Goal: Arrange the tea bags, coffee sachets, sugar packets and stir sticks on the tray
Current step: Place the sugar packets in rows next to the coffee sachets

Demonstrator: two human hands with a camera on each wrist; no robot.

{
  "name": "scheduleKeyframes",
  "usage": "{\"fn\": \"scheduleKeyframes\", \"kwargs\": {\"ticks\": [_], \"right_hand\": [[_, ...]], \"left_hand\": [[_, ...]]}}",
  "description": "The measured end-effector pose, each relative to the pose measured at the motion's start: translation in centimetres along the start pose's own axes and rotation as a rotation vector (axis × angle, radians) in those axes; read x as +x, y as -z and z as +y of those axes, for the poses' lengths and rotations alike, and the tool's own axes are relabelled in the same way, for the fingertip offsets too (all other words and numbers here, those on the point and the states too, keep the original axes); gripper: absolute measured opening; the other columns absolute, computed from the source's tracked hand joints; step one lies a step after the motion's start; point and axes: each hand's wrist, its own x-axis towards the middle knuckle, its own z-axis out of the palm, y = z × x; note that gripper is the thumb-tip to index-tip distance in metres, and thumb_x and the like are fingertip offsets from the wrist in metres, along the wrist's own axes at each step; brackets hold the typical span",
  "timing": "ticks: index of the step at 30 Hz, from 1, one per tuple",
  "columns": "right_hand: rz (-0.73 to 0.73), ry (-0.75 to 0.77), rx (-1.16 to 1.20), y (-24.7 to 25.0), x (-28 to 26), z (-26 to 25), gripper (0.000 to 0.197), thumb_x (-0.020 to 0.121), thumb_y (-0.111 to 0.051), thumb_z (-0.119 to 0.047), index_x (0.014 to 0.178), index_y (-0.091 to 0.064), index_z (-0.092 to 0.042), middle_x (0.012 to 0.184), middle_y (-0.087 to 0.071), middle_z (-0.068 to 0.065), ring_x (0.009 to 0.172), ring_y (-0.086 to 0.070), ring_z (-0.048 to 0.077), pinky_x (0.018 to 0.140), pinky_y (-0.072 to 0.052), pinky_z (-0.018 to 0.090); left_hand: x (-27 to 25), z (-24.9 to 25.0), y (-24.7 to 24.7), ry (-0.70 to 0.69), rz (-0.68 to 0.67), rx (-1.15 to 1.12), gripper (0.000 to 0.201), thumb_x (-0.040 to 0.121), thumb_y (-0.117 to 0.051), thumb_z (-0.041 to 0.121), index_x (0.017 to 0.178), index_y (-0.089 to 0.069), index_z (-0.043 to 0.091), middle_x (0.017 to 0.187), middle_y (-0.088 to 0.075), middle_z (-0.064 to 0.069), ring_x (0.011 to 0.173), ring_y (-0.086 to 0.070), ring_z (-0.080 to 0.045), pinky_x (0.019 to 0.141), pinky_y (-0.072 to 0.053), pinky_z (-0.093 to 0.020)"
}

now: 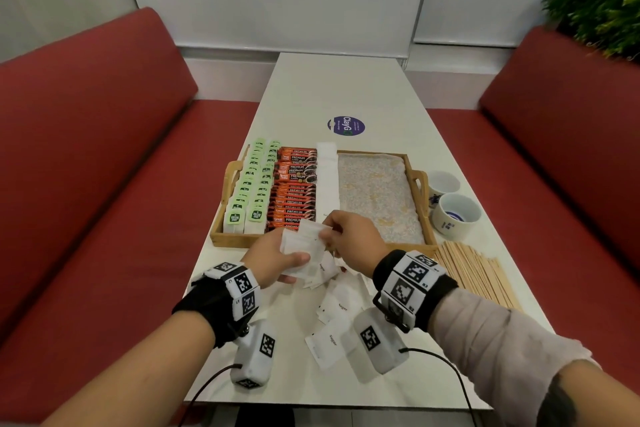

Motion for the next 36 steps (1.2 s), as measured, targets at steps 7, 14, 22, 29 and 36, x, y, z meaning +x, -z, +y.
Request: {"fn": "scheduleKeyframes", "kwargs": {"ticks": [7, 14, 22, 29, 36], "right_hand": [[0.146, -0.054, 0.066, 1.9, 3.1, 0.1, 0.012, 0.092, -0.058, -0.017, 0.08, -0.06, -0.015, 0.084, -0.068, 0.007, 0.072, -0.063, 0.023, 0.071, -0.053, 0.034], [0.168, -0.157, -0.045, 3.8, 6.9, 2.0, 0.01, 0.094, -0.055, -0.018, 0.087, -0.06, -0.014, 0.086, -0.066, 0.008, 0.079, -0.062, 0.026, 0.08, -0.053, 0.04], [-0.023, -0.253, -0.096, 2.3, 9.1, 2.9, 0.006, 0.089, -0.064, -0.014, 0.088, -0.059, -0.013, 0.08, -0.064, 0.002, 0.071, -0.059, 0.015, 0.078, -0.053, 0.033], [-0.072, -0.314, -0.126, 1.3, 10.0, 3.2, 0.021, 0.086, -0.067, -0.014, 0.073, -0.052, -0.02, 0.092, -0.068, 0.009, 0.091, -0.066, 0.026, 0.086, -0.054, 0.043], [-0.083, -0.331, -0.156, 1.3, 10.7, 3.1, 0.022, 0.087, -0.066, -0.015, 0.072, -0.05, -0.02, 0.097, -0.069, 0.011, 0.094, -0.065, 0.028, 0.088, -0.053, 0.042]], "left_hand": [[2.6, 0.9, 1.4, -0.011, 0.045, -0.004, 0.031, 0.087, -0.066, 0.011, 0.113, -0.051, 0.021, 0.107, -0.064, 0.0, 0.094, -0.065, -0.019, 0.062, -0.059, -0.029], [5.5, 1.2, 2.6, 0.004, 0.056, -0.041, 0.026, 0.087, -0.065, 0.008, 0.105, -0.054, 0.024, 0.105, -0.065, -0.003, 0.092, -0.066, -0.022, 0.068, -0.06, -0.039], [7.5, 1.6, 2.8, 0.013, 0.021, -0.016, 0.026, 0.088, -0.065, 0.012, 0.109, -0.053, 0.022, 0.105, -0.065, 0.001, 0.091, -0.065, -0.017, 0.062, -0.058, -0.029], [8.0, 1.4, 3.0, 0.015, 0.015, -0.025, 0.03, 0.089, -0.064, 0.012, 0.116, -0.053, 0.02, 0.111, -0.064, -0.001, 0.095, -0.064, -0.018, 0.061, -0.057, -0.027], [8.5, 1.3, 3.0, 0.025, 0.007, -0.048, 0.032, 0.088, -0.064, 0.011, 0.117, -0.051, 0.019, 0.11, -0.064, -0.002, 0.095, -0.064, -0.018, 0.058, -0.056, -0.025]]}}
